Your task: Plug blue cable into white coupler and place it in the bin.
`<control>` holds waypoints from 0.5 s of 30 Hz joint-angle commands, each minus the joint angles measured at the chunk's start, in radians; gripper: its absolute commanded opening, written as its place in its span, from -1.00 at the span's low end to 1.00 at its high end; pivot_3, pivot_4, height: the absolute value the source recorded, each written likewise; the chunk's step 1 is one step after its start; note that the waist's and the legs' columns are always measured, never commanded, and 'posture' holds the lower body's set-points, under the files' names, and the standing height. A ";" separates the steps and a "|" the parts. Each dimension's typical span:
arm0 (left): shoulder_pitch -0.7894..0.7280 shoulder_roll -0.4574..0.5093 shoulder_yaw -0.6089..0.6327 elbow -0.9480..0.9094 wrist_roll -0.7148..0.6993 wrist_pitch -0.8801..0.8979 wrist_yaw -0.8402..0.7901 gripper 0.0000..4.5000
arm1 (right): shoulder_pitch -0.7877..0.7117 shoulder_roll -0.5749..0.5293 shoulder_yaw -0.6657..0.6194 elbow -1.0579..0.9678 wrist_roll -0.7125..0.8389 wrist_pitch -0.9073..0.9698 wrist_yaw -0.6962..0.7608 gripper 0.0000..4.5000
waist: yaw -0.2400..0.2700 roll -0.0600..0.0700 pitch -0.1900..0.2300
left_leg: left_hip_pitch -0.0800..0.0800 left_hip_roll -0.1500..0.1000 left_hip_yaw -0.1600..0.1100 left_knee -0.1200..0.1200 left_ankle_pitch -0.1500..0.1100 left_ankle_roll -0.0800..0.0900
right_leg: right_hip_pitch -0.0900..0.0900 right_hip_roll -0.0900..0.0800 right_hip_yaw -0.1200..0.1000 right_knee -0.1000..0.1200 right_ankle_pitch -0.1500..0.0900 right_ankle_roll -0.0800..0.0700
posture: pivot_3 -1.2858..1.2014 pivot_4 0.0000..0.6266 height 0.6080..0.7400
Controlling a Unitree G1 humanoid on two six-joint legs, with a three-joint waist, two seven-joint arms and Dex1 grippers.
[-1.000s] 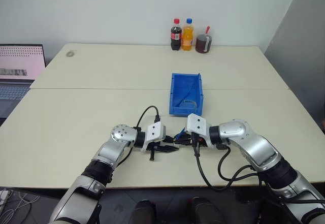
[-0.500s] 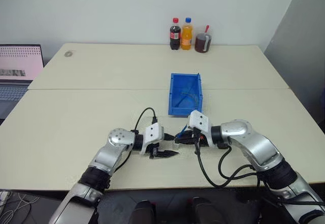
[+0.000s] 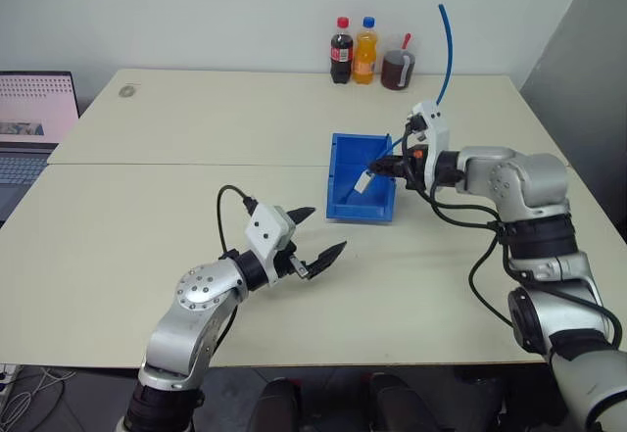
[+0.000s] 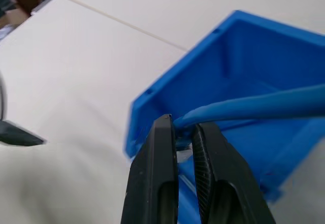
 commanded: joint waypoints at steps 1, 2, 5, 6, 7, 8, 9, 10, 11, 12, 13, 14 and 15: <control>0.020 -0.037 -0.011 -0.045 0.030 -0.001 0.097 0.99 | -0.103 0.021 0.025 0.196 -0.073 -0.159 0.011 -0.94 | -0.001 0.000 0.000 | 0.000 0.000 0.001 0.000 0.000 0.000 | -0.001 0.000 0.000 0.000 0.000 0.000 | 0.03 -0.52 1.00; 0.022 -0.047 -0.017 -0.050 0.033 0.002 0.113 1.00 | -0.123 0.028 0.027 0.242 -0.084 -0.185 0.015 -0.63 | -0.002 0.000 0.000 | -0.002 0.000 0.002 0.000 0.000 0.000 | -0.003 0.000 0.000 0.001 0.000 0.000 | 0.03 -0.52 1.00; 0.032 -0.050 -0.010 -0.063 0.034 0.011 0.145 1.00 | -0.173 0.048 0.029 0.327 -0.104 -0.230 0.033 -0.37 | -0.003 0.000 0.000 | -0.011 -0.001 0.003 0.001 0.000 0.000 | -0.013 0.000 0.000 0.004 0.003 -0.004 | 0.03 -0.52 1.00; 0.034 -0.042 -0.004 -0.057 0.035 0.018 0.149 1.00 | -0.184 0.051 0.030 0.347 -0.110 -0.244 0.041 -0.28 | -0.003 0.000 0.000 | -0.014 -0.001 0.002 0.002 0.000 0.000 | -0.016 0.000 0.000 0.004 0.003 -0.004 | 0.03 -0.52 1.00; 0.035 -0.031 -0.002 -0.048 0.040 0.020 0.150 1.00 | -0.193 0.054 0.031 0.364 -0.117 -0.258 0.048 -0.16 | -0.003 0.000 0.000 | -0.014 -0.001 0.002 0.002 0.000 0.000 | -0.016 0.000 0.000 0.004 0.003 -0.004 | 0.03 -0.52 1.00; 0.032 -0.024 0.001 -0.036 0.043 0.019 0.152 1.00 | -0.200 0.057 0.032 0.380 -0.126 -0.273 0.050 -0.04 | -0.003 0.000 0.000 | -0.014 -0.001 0.002 0.001 0.000 0.000 | -0.016 0.000 0.000 0.005 0.003 -0.004 | 0.03 -0.52 1.00; 0.027 -0.020 0.002 -0.026 0.043 0.018 0.154 1.00 | -0.206 0.058 0.034 0.393 -0.134 -0.285 0.053 0.05 | -0.003 0.000 0.000 | -0.014 0.000 0.001 0.001 0.000 0.000 | -0.016 0.000 -0.001 0.005 0.003 -0.004 | 0.03 -0.52 1.00; 0.018 -0.016 -0.001 -0.017 0.044 0.018 0.156 1.00 | -0.211 0.060 0.036 0.403 -0.140 -0.294 0.060 0.19 | -0.003 0.000 0.000 | -0.014 -0.001 0.001 0.001 0.000 0.000 | -0.016 0.000 -0.001 0.005 0.003 -0.004 | 0.03 -0.52 1.00; 0.008 -0.013 -0.004 -0.009 0.044 0.019 0.158 1.00 | -0.215 0.060 0.037 0.409 -0.145 -0.299 0.065 0.27 | -0.002 0.000 0.000 | -0.014 -0.001 0.001 0.001 0.000 0.000 | -0.016 0.000 -0.002 0.005 0.003 -0.004 | 0.03 -0.52 1.00; -0.001 -0.012 -0.007 -0.003 0.043 0.018 0.159 1.00 | -0.219 0.060 0.038 0.412 -0.150 -0.304 0.071 0.37 | -0.002 0.000 0.000 | -0.014 -0.001 0.001 0.001 0.000 0.000 | -0.016 0.000 -0.002 0.005 0.003 -0.004 | 0.03 -0.52 1.00; -0.013 -0.013 -0.008 0.006 0.042 0.017 0.162 1.00 | -0.223 0.058 0.039 0.411 -0.156 -0.310 0.074 0.48 | -0.002 0.000 0.000 | -0.014 -0.001 0.001 0.001 0.000 0.000 | -0.016 0.000 -0.002 0.005 0.003 -0.004 | 0.03 -0.52 1.00; -0.025 -0.016 -0.005 0.016 0.039 0.016 0.165 1.00 | -0.225 0.054 0.040 0.403 -0.166 -0.319 0.071 0.59 | -0.002 0.000 0.000 | -0.014 -0.001 0.001 0.001 0.000 0.000 | -0.016 -0.001 -0.002 0.005 0.003 -0.004 | 0.03 -0.52 1.00; -0.035 -0.020 -0.001 0.028 0.037 0.014 0.170 1.00 | -0.225 0.048 0.040 0.395 -0.175 -0.328 0.067 0.72 | -0.002 0.000 0.000 | -0.014 -0.001 0.001 0.001 0.000 0.000 | -0.016 -0.001 -0.002 0.005 0.003 -0.004 | 0.03 -0.52 1.00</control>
